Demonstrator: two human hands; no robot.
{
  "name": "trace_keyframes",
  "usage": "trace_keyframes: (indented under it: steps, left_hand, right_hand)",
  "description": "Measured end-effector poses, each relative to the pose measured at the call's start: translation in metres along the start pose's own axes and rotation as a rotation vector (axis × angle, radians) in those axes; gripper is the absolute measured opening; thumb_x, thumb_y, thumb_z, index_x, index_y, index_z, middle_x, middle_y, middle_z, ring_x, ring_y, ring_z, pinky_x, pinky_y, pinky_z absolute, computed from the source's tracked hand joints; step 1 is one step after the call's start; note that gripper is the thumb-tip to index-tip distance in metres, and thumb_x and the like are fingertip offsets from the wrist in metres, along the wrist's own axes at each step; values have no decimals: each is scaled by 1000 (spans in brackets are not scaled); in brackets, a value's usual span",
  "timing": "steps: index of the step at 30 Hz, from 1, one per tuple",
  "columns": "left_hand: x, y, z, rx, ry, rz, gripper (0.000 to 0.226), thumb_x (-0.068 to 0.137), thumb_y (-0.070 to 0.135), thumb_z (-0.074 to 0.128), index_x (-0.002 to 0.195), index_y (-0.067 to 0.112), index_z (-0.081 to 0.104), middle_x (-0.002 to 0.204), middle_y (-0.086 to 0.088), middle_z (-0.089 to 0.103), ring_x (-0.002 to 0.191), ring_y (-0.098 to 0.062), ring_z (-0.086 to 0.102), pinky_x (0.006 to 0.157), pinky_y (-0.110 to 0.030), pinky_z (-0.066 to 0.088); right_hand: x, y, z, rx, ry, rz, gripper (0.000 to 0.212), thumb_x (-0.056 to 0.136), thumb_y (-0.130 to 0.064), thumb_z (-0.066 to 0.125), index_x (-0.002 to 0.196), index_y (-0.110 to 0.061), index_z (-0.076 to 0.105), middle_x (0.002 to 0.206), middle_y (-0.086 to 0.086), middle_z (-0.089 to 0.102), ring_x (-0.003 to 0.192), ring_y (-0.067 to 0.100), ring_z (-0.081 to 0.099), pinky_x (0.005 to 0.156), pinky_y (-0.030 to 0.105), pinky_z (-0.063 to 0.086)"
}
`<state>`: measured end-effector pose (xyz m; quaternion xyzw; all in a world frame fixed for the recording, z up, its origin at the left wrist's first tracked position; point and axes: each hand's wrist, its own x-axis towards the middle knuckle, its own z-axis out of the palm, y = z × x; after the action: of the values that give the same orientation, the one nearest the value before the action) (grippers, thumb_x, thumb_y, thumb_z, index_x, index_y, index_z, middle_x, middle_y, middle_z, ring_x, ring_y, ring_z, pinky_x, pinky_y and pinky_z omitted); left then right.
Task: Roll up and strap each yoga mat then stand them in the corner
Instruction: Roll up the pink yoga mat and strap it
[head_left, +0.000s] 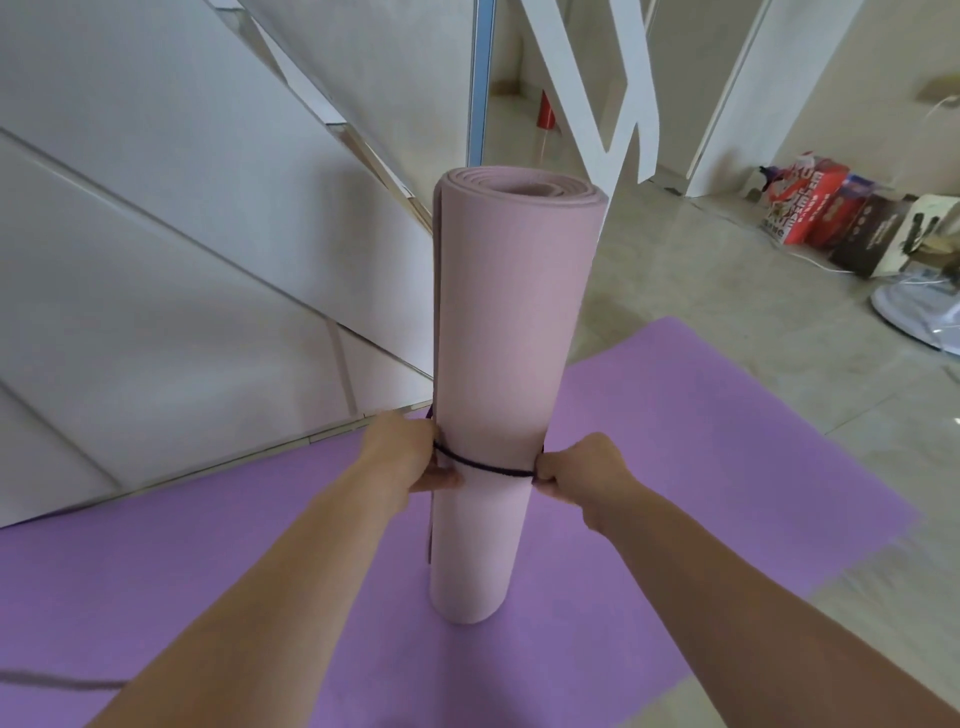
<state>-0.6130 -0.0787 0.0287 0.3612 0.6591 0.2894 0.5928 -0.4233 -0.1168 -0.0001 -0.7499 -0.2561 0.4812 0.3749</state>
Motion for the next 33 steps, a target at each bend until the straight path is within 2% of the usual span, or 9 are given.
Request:
trace_keyframes:
  steps: [2, 4, 5, 7, 10, 14, 21, 27, 33]
  left_hand:
    - [4, -6, 0, 58, 21, 26, 16, 89, -7, 48, 86, -13, 63, 62, -23, 67, 53, -37, 69, 64, -44, 63]
    - [8, -10, -3, 103, -5, 63, 20, 92, -3, 47, 87, -13, 64, 69, -26, 69, 60, -37, 71, 73, -48, 62]
    - [10, -10, -5, 148, -30, 90, 18, 92, -1, 49, 88, -10, 64, 79, -28, 70, 64, -35, 70, 75, -45, 62]
    - [7, -6, -10, 272, -72, 171, 18, 89, 3, 56, 106, 5, 60, 99, -17, 67, 79, -24, 64, 75, -34, 57]
    - [1, 0, -12, 310, -288, 277, 69, 75, 3, 65, 136, 25, 41, 121, 13, 57, 101, -5, 58, 84, -28, 52]
    - [6, 1, -1, 186, -411, 323, 101, 54, 15, 78, 143, 27, 31, 124, 11, 59, 115, -8, 58, 94, -29, 52]
    - [-24, 43, -15, -89, -234, 537, 70, 58, -25, 81, 113, 14, 61, 99, 7, 75, 95, -5, 70, 73, -17, 53]
    - [-114, 133, -80, -124, -17, 424, 103, 41, 7, 91, 131, 30, 46, 119, 15, 65, 108, 2, 63, 74, -18, 53]
    - [-291, 273, -170, -174, 108, 490, 93, 42, 2, 89, 124, 31, 55, 114, 12, 71, 106, -8, 67, 77, -24, 55]
  right_hand:
    - [6, 5, -2, -73, -20, -31, 31, 77, 4, 66, 59, -7, 43, 62, 11, 54, 63, 25, 71, 55, 28, 46]
    - [10, 2, -7, -117, -107, -71, 15, 75, 4, 65, 66, 9, 55, 70, 21, 61, 66, 27, 70, 71, 37, 56]
    - [9, -4, -11, -140, -135, -124, 16, 72, 3, 64, 81, 16, 60, 79, 22, 65, 70, 27, 67, 75, 38, 57]
    - [8, -21, -20, -190, -206, -248, 54, 60, -4, 60, 113, 3, 59, 102, 10, 66, 83, 20, 62, 76, 34, 51]
    - [-2, -46, -26, -199, -406, -396, 76, 50, -1, 51, 123, -20, 50, 96, -1, 58, 80, 14, 51, 65, 26, 42]
    - [9, -59, -18, -162, -504, -365, 78, 45, 0, 48, 122, -17, 50, 82, 4, 46, 77, 21, 37, 59, 28, 29]
    - [-5, -104, 10, -159, -601, -275, 81, 43, 0, 54, 123, -13, 51, 96, 3, 62, 94, 22, 58, 68, 27, 48]
    - [-101, -213, 20, -148, -707, -250, 81, 43, -1, 56, 122, -19, 53, 116, 16, 64, 110, 29, 60, 80, 33, 52]
    - [-266, -369, 26, -220, -857, -264, 79, 42, 0, 54, 119, -16, 52, 95, -2, 65, 94, 19, 59, 69, 26, 48]
